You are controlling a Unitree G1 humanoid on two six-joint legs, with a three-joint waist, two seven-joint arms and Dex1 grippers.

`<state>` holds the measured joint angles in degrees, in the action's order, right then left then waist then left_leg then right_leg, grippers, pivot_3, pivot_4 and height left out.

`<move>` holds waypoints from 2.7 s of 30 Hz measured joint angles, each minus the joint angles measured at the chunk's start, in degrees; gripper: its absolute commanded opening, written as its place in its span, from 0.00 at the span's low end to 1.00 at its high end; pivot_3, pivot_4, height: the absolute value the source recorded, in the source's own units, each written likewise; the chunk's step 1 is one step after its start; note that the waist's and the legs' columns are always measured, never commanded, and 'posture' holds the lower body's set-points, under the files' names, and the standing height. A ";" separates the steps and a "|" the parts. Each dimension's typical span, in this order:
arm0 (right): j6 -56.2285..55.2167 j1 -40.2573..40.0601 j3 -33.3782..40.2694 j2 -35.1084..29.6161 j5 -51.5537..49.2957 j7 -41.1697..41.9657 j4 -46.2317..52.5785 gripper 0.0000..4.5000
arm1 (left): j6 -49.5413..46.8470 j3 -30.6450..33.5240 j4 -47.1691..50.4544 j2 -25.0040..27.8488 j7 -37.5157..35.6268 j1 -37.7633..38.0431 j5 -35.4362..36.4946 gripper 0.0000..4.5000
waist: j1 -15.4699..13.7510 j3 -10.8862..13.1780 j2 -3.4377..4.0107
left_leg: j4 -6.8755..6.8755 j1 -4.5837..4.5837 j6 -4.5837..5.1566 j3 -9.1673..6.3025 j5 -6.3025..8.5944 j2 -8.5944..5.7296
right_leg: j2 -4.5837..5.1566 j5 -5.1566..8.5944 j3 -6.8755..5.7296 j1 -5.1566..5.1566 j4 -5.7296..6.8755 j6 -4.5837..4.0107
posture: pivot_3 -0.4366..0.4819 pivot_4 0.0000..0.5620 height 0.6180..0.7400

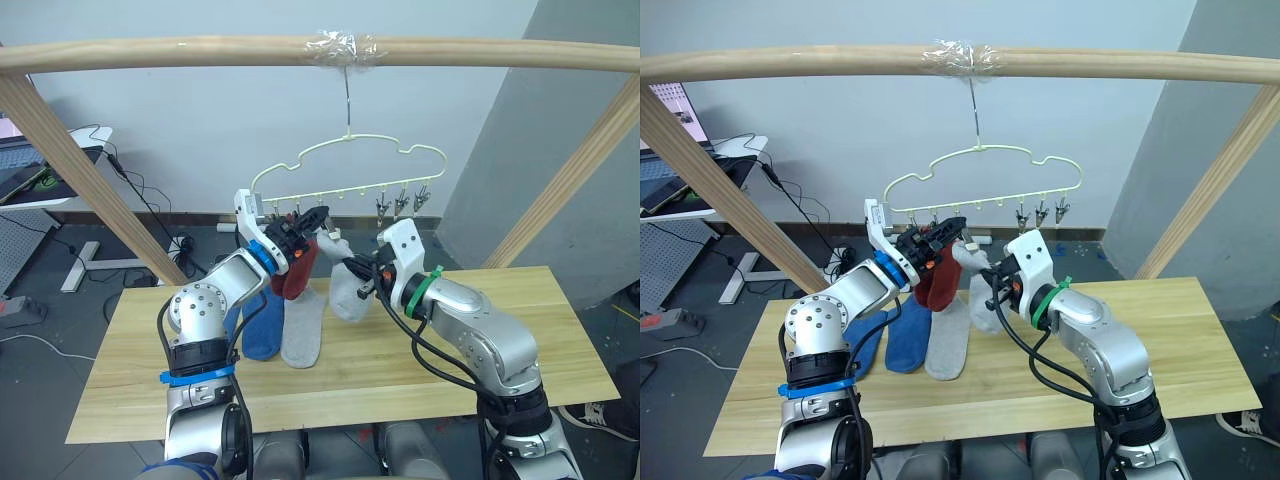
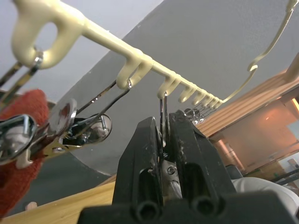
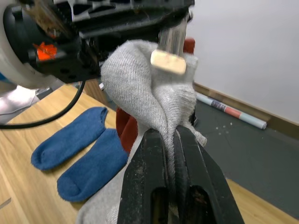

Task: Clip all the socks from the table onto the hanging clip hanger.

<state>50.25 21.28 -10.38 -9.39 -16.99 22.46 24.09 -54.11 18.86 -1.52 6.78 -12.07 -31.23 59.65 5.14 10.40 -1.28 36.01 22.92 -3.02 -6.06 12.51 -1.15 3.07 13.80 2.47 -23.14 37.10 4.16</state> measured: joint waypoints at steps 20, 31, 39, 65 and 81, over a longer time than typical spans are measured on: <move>-17.58 -0.76 -4.40 -0.21 6.68 0.50 -17.81 0.13 | 4.59 -16.15 24.39 20.12 -4.15 18.61 -19.82 0.84 | -1.12 -0.01 -0.02 | -0.13 0.00 -0.01 0.01 0.00 0.03 | 0.01 -0.07 0.01 -0.05 -0.06 -0.17 | 0.45 0.21 1.00; -19.61 -6.48 -1.34 -2.97 6.26 2.44 -17.81 0.91 | 20.95 -12.84 30.31 22.15 -21.28 33.58 -21.12 0.84 | -2.53 -0.03 -0.01 | -0.15 0.01 -0.01 0.08 0.00 0.03 | 0.03 -0.04 0.04 -0.05 -0.08 -0.24 | 0.47 0.18 1.00; -17.42 -8.25 5.89 -2.64 4.92 -2.67 -8.10 1.00 | 29.10 -13.80 30.24 19.79 -22.32 36.08 -26.20 0.84 | -2.94 -0.11 -0.03 | -0.05 -0.04 0.00 0.15 -0.01 0.13 | 0.00 0.06 0.01 -0.04 -0.04 -0.30 | 0.46 0.16 1.00; -30.53 9.85 10.07 5.07 7.92 -12.72 -27.27 0.79 | 34.17 -16.77 29.80 15.28 -20.64 30.43 -31.72 0.84 | -2.89 -0.50 -0.04 | -0.06 -0.08 0.04 0.25 -0.04 0.18 | -0.04 -0.24 0.02 -0.05 0.03 -0.42 | 0.49 0.20 1.00; -30.24 13.00 11.90 7.13 6.72 -13.95 -32.34 0.66 | 34.17 -16.80 29.82 15.28 -19.50 30.59 -31.75 0.84 | -2.90 -0.49 -0.03 | -0.03 -0.10 0.05 0.25 -0.06 0.19 | -0.07 -0.24 0.02 -0.05 0.11 -0.43 | 0.49 0.21 1.00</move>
<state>20.01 34.28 1.52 -2.27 -10.28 8.51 -8.24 -19.95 2.06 28.29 22.06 -31.57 -0.64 27.90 2.24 9.90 -1.31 35.98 22.82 -2.97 -5.81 12.46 -0.96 3.00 13.55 2.49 -23.19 37.20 3.73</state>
